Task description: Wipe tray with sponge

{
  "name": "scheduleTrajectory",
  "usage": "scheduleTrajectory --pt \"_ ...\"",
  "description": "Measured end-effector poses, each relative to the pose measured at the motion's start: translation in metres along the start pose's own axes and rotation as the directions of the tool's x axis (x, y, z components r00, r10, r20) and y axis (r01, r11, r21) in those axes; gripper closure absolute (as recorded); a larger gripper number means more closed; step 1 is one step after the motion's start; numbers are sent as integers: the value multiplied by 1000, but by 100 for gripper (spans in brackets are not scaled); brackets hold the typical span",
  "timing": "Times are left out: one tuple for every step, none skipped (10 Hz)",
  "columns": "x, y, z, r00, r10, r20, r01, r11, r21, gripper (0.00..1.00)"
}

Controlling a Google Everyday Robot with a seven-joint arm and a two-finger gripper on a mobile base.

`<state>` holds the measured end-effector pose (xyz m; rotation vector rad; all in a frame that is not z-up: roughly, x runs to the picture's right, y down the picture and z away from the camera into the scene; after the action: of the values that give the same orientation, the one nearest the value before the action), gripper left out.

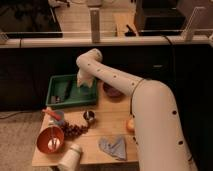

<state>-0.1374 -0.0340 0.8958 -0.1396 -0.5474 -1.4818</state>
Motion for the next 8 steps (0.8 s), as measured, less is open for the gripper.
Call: scheduleTrajectory --pt "0 -1 4 1000 -1 4 1 1000 -3 96" --pt "-1 -2 7 1000 -4 7 4 1000 -5 96" --pt "-1 -4 11 1000 -6 11 6 1000 -10 96" --pt "-2 -5 15 1000 -8 16 8 1000 -14 96" --pt "-2 -6 19 1000 -10 18 10 1000 -19 96" --pt "-2 -7 22 1000 -10 22 11 1000 -21 96" --pt "-3 -7 25 1000 -12 26 12 1000 -24 96" --pt "-3 -7 28 999 -13 30 14 1000 -26 96"
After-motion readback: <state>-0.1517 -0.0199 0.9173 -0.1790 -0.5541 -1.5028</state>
